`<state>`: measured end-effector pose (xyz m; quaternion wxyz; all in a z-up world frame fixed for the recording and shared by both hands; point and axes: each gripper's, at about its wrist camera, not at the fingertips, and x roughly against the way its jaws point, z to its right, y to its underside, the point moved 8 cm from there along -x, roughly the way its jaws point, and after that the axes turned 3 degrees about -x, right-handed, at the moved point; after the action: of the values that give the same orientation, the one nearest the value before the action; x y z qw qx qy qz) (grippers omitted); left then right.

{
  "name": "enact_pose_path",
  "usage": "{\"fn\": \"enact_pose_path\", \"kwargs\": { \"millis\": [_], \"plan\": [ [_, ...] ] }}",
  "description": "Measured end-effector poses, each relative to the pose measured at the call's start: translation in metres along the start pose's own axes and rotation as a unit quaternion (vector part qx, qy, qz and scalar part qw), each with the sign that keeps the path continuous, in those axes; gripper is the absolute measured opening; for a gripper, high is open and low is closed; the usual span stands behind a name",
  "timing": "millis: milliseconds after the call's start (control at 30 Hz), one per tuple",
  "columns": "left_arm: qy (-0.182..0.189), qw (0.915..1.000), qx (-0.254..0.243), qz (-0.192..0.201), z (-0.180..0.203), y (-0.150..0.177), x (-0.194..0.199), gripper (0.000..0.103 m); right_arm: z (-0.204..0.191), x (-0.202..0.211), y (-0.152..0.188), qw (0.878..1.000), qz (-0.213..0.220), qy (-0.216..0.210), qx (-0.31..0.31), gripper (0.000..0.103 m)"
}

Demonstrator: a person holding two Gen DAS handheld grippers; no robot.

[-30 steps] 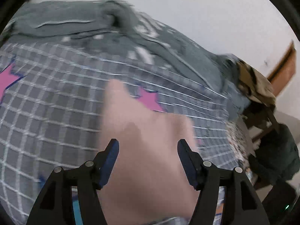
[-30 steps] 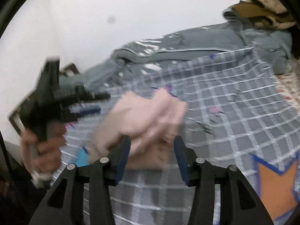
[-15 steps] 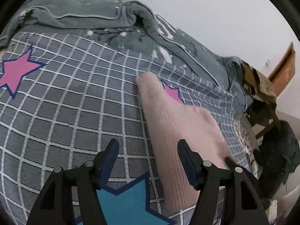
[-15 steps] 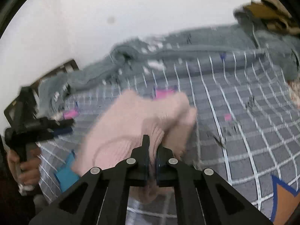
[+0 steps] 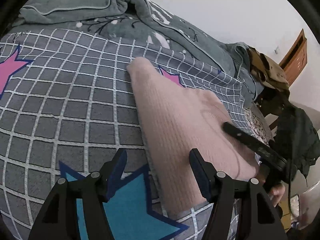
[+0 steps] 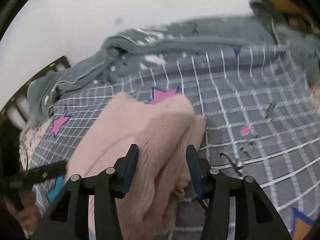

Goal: Fold small clothes

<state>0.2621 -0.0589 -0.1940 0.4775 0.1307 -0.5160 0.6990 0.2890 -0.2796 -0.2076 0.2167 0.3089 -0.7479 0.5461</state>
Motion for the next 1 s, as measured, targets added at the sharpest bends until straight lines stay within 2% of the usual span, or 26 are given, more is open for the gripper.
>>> {"fn": "enact_pose_path", "kwargs": {
  "millis": [67,100,133,167,233,300,367,400,433,500,700,867,1000],
  "plan": [
    [-0.004,1.0,0.005,0.004,-0.005,-0.002,0.0,0.063,0.0,-0.017,0.004,1.0,-0.025,-0.001,-0.002,0.048],
    [-0.002,0.9999,0.01,0.006,-0.007,-0.004,0.0,0.063,-0.005,-0.02,0.004,0.999,-0.026,0.005,0.021,0.045],
    [0.002,0.9999,0.014,0.006,-0.009,-0.005,0.0,0.063,-0.011,-0.019,0.003,0.998,-0.023,0.008,0.053,0.027],
    [0.003,0.9998,0.016,0.007,-0.01,-0.006,0.0,0.063,-0.016,-0.008,-0.001,0.996,0.0,0.008,0.086,0.021],
    [0.007,0.9998,0.017,0.009,-0.011,-0.008,-0.001,0.063,-0.004,0.012,-0.011,0.997,0.048,-0.011,0.058,0.015],
    [0.013,0.9996,0.022,0.009,-0.01,-0.012,-0.003,0.063,0.017,0.008,-0.008,0.999,0.033,-0.004,0.017,0.015],
    [0.014,0.9997,0.021,0.006,-0.007,-0.018,-0.008,0.063,0.029,-0.015,0.008,1.0,-0.008,0.013,0.008,0.017],
    [0.013,0.9997,0.019,0.004,-0.005,-0.021,-0.011,0.063,0.031,-0.016,0.01,1.0,-0.001,0.024,0.018,0.025],
    [0.014,0.9997,0.017,0.003,-0.003,-0.024,-0.013,0.063,0.03,-0.011,0.007,0.999,0.008,0.029,0.023,0.04],
    [0.023,0.9997,0.013,0.001,0.001,-0.032,-0.02,0.063,0.03,-0.001,-0.001,1.0,0.011,0.02,0.016,0.052],
    [0.033,0.9989,0.011,-0.031,0.01,-0.043,-0.053,0.063,0.033,-0.022,0.001,0.998,-0.036,-0.028,-0.034,0.056],
    [0.053,0.997,0.024,-0.051,0.012,-0.04,-0.074,0.063,0.038,-0.04,0.005,0.993,-0.069,-0.064,-0.073,0.065],
    [0.052,0.9971,0.026,-0.049,0.013,-0.04,-0.081,0.062,0.033,-0.047,0.003,0.992,-0.082,-0.07,-0.066,0.065]
  ]
}}
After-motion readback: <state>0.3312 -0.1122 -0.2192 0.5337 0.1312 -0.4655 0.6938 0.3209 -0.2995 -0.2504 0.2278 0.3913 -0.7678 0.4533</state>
